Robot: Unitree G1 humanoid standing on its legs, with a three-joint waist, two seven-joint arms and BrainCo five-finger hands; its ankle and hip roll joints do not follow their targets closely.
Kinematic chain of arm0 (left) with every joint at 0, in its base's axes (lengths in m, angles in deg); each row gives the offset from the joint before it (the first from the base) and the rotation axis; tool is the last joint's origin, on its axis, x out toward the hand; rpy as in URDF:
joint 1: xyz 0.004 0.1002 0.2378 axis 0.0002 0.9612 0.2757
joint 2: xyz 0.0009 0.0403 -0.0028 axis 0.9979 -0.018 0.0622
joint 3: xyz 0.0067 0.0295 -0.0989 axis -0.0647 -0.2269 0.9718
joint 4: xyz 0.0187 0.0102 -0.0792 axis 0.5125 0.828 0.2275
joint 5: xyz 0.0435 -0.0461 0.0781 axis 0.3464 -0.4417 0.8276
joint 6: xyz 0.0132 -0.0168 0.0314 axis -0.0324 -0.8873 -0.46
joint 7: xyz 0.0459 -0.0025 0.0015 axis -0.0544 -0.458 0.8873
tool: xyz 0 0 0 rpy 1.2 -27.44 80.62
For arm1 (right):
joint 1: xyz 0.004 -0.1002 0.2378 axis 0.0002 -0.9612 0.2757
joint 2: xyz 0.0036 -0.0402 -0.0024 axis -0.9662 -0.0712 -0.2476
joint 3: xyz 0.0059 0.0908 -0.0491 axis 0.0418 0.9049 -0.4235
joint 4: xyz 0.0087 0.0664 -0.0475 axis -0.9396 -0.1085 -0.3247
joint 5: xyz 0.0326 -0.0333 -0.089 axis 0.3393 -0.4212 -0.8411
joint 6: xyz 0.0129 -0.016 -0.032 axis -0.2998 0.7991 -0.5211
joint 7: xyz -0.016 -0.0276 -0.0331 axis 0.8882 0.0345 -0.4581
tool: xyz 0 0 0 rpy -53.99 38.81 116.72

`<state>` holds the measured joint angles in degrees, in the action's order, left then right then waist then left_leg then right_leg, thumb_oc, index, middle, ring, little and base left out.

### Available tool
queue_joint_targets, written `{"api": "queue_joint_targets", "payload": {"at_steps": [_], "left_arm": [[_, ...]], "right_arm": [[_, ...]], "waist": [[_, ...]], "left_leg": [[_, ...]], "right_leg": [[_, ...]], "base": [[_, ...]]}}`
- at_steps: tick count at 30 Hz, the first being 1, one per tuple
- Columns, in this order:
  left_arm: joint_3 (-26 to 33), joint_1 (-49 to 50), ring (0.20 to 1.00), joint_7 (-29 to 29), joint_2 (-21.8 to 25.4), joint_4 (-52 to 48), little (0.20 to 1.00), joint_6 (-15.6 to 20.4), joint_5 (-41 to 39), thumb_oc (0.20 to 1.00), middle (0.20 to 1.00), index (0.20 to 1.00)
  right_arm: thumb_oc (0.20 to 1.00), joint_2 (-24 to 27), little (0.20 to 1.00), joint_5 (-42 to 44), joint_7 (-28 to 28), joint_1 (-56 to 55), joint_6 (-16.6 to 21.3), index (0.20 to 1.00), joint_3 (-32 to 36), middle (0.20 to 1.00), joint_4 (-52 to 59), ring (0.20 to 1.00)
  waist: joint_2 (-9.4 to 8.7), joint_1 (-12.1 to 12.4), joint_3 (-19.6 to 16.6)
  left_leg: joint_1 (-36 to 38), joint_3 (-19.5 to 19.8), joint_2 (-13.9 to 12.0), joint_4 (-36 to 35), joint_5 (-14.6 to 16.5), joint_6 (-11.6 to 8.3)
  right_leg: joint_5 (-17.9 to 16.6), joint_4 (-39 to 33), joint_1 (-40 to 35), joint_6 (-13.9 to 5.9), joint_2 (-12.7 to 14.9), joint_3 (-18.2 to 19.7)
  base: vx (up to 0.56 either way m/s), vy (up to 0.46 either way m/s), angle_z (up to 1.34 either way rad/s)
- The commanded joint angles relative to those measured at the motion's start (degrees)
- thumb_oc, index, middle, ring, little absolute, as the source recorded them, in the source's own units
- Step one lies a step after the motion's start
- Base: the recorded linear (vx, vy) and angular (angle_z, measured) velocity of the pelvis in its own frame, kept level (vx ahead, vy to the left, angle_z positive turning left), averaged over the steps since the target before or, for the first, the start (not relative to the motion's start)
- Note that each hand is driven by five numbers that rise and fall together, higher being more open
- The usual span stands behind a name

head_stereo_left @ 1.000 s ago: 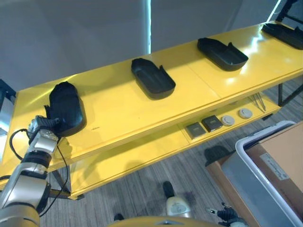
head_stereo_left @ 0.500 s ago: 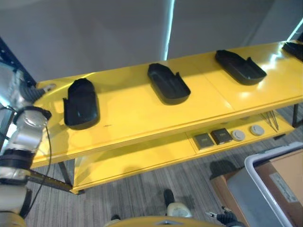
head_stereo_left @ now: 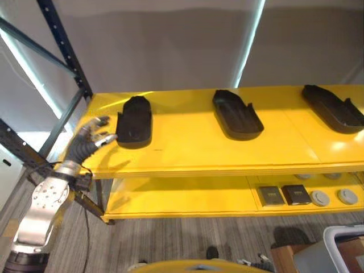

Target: Move parts from the plastic box to the shelf.

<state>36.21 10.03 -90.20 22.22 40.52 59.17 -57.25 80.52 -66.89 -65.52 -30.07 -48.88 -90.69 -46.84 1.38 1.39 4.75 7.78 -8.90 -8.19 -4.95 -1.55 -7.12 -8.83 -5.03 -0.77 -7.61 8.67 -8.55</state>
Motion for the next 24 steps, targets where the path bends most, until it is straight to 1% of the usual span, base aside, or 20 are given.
{"api": "queue_joint_targets", "payload": {"at_steps": [1, 2, 3, 4, 6, 10, 12, 14, 15, 17, 19, 20, 22, 24], "left_arm": [[-1.2, -4.02, 0.2, -3.63, 0.26, -0.31, 0.2, 5.13, -4.05, 0.2, 0.2, 0.2], [-1.29, -3.93, 0.2, -3.66, 0.29, -0.24, 0.2, 5.22, -4.22, 0.2, 0.2, 0.2], [-1.8, -2.92, 0.2, -4.63, 0.07, 0.11, 0.2, 4.09, -8.86, 0.2, 0.2, 0.2], [-1.91, -2.46, 0.2, -4.44, -0.15, 0.22, 0.2, 3.54, -11.25, 0.2, 0.2, 0.2], [-2.05, -1.38, 0.2, -4.4, -0.79, 0.59, 0.2, 3.28, -13.32, 0.2, 0.2, 0.2], [-2.3, -0.47, 0.2, -3.52, -1.88, 1.76, 0.2, 6.15, -10.57, 0.2, 0.2, 0.2], [-2.18, -0.56, 0.2, -2.37, -2.12, 2.07, 0.2, 5.65, -10.57, 0.2, 0.2, 0.2], [-2.24, -1.45, 0.2, 1.16, -2.52, 3.47, 0.2, 5.2, -9.18, 0.2, 0.2, 0.2], [-2.3, -1.55, 0.2, 1.32, -2.53, 3.63, 0.2, 5.15, -9.17, 0.2, 0.2, 0.2], [-2.98, -2.67, 0.2, 4.15, -3.15, 5.56, 0.2, 4.86, -9.67, 0.2, 0.2, 0.2], [-3.34, -3.38, 0.2, 5.3, -3.47, 6.97, 0.2, 4.81, -9.94, 0.2, 0.2, 0.2], [-4.12, -4.71, 0.2, 7.49, -4.47, 9.95, 0.2, 5.77, -8.97, 0.2, 0.2, 0.2], [-4.88, -5.99, 0.2, 8.62, -5.23, 12.31, 0.2, 6.85, -8.62, 0.2, 0.2, 0.2], [-5.23, -7.25, 0.2, 9.78, -5.85, 13.91, 0.2, 7.14, -8.19, 0.2, 0.2, 0.2]], "right_arm": [[1.0, 1.5, 1.0, -0.74, 1.48, 2.55, 1.16, 1.0, -0.18, 1.0, -1.02, 1.0], [1.0, 1.51, 1.0, -0.68, 1.51, 2.58, 1.23, 1.0, -0.24, 1.0, -1.14, 1.0], [1.0, 1.9, 1.0, -0.14, 1.61, 2.98, 1.81, 1.0, -0.94, 1.0, -2.23, 1.0], [1.0, 2.02, 1.0, -0.23, 1.56, 3.07, 1.99, 1.0, -1.1, 1.0, -2.6, 1.0], [1.0, 2.39, 1.0, -0.62, 1.29, 2.95, 2.08, 1.0, -1.28, 1.0, -2.73, 1.0], [1.0, 2.77, 1.0, -0.73, 0.98, 2.69, 3.5, 1.0, -1.62, 1.0, -4.08, 1.0], [1.0, 3.02, 1.0, -0.55, 0.88, 2.67, 3.55, 1.0, -1.67, 1.0, -4.11, 1.0], [1.0, 3.27, 1.0, -0.99, 0.52, 2.49, 3.35, 1.0, -1.81, 1.0, -3.8, 1.0], [1.0, 3.28, 1.0, -1.05, 0.5, 2.48, 3.35, 1.0, -1.8, 1.0, -3.8, 1.0], [1.0, 3.55, 1.0, -1.21, 0.23, 2.51, 3.36, 1.0, -2.14, 1.0, -3.92, 1.0], [1.0, 3.68, 1.0, -1.28, -0.04, 2.55, 3.16, 1.0, -2.29, 1.0, -3.8, 1.0], [1.0, 4.03, 1.0, -1.85, -0.66, 2.52, 2.62, 1.0, -2.56, 1.0, -3.28, 1.0], [1.0, 4.19, 1.0, -2.38, -0.89, 2.56, 2.25, 1.0, -2.86, 1.0, -2.98, 1.0], [1.0, 4.52, 1.0, -2.86, -1.25, 2.55, 2.18, 1.0, -2.91, 1.0, -2.79, 1.0]], "waist": [[0.65, -0.94, 2.2], [0.66, -0.91, 2.19], [0.79, -0.54, 2.19], [0.82, -0.43, 2.16], [0.84, -0.35, 2.13], [0.8, -0.26, 2.18], [0.79, -0.29, 2.18], [0.66, -0.68, 2.17], [0.65, -0.7, 2.18], [0.52, -1.09, 2.19], [0.42, -1.43, 2.16], [0.2, -2.14, 2.11], [0.07, -2.75, 2.15], [0.01, -3.25, 2.24]], "left_leg": [[-3.09, 0.99, 0.68, 0.82, -2.48, 2.49], [-3.1, 1.01, 0.68, 0.81, -2.49, 2.5], [-3.23, 1.11, 0.77, 0.8, -2.62, 2.58], [-3.28, 1.08, 0.79, 0.81, -2.65, 2.58], [-3.36, 0.99, 0.82, 0.83, -2.75, 2.61], [-3.44, 1.01, 0.79, 0.74, -2.88, 2.62], [-3.46, 1.01, 0.79, 0.67, -2.93, 2.61], [-3.5, 0.81, 0.74, 0.57, -2.99, 2.6], [-3.5, 0.8, 0.74, 0.56, -2.99, 2.6], [-3.47, 0.74, 0.63, 0.55, -2.98, 2.56], [-3.43, 0.63, 0.54, 0.53, -2.95, 2.53], [-3.31, 0.43, 0.4, 0.52, -2.96, 2.49], [-3.19, 0.06, 0.22, 0.54, -2.95, 2.45], [-3.13, -0.38, 0.06, 0.56, -3.0, 2.37]], "right_leg": [[3.56, 1.16, -4.9, -2.55, 1.18, -2.37], [3.53, 1.14, -4.9, -2.55, 1.19, -2.39], [3.36, 1.03, -4.88, -2.55, 1.25, -2.57], [3.29, 0.96, -4.87, -2.57, 1.29, -2.62], [3.11, 0.97, -4.74, -2.6, 1.36, -2.66], [2.96, 1.04, -4.54, -2.58, 1.45, -2.76], [2.9, 1.01, -4.49, -2.56, 1.46, -2.76], [2.81, 0.98, -4.3, -2.56, 1.44, -2.61], [2.81, 0.98, -4.29, -2.56, 1.44, -2.59], [2.82, 0.96, -4.19, -2.52, 1.38, -2.38], [2.87, 0.95, -4.12, -2.47, 1.27, -2.13], [2.85, 0.92, -3.97, -2.38, 1.11, -1.56], [2.89, 1.02, -3.82, -2.32, 1.06, -1.28], [2.95, 1.17, -3.65, -2.28, 1.02, -1.07]], "base": [[-0.03, 0.018, 0.04], [-0.03, 0.023, 0.1], [-0.03, 0.02, 0.1], [-0.03, 0.027, 0.06], [0.0, 0.0, 0.0], [0.0, 0.0, 0.0], [0.0, 0.0, 0.0], [0.0, 0.0, 0.0], [0.0, 0.0, 0.0], [0.0, 0.0, 0.0], [0.0, 0.0, 0.0], [0.0, 0.0, 0.0], [0.03, -0.002, -0.04], [0.02, 0.002, -0.08]]}}
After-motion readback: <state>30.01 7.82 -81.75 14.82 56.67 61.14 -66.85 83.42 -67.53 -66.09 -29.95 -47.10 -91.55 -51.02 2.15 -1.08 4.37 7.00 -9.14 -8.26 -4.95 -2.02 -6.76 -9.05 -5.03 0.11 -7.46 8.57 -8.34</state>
